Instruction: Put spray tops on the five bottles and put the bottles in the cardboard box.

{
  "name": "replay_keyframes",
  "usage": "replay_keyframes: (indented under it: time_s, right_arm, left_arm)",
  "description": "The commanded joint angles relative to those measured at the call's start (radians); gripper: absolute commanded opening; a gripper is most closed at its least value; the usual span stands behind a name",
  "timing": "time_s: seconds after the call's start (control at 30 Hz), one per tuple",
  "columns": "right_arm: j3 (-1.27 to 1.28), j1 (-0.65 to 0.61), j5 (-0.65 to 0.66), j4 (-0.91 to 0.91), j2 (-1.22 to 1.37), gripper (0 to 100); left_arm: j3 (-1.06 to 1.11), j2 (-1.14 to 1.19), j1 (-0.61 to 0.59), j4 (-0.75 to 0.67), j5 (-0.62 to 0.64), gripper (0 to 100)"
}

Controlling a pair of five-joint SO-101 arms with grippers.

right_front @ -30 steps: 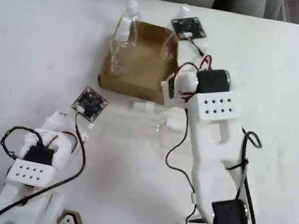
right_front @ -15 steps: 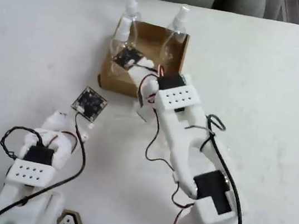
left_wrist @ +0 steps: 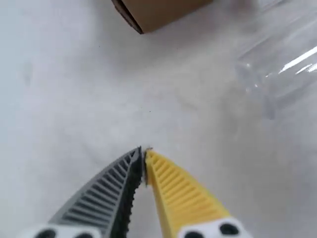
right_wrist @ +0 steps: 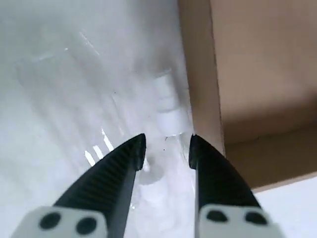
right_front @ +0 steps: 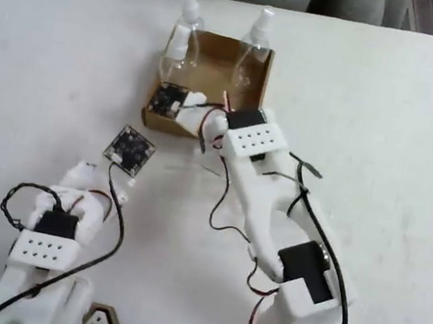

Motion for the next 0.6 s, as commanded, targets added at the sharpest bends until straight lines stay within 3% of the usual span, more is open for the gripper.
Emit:
replay_keyframes:
  time_s: [0.0,0.13,0.57]
  right_arm:
    - [-0.005,-0.01,0.064,0.013,-0.004,11.7]
    - [-0.006,-0.01,0.06,0.01,-0.005,11.5]
    - [-0.037,-0.01,-0.216,0.005,-0.056,11.3]
  left_arm:
    - [-0.06,-0.002,-0.01,-0.017,-0.014,2]
    - [-0.058,-0.002,-0.01,-0.026,-0.014,2]
    - [-0.061,-0.002,-0.064,-0.003,-0.006,2]
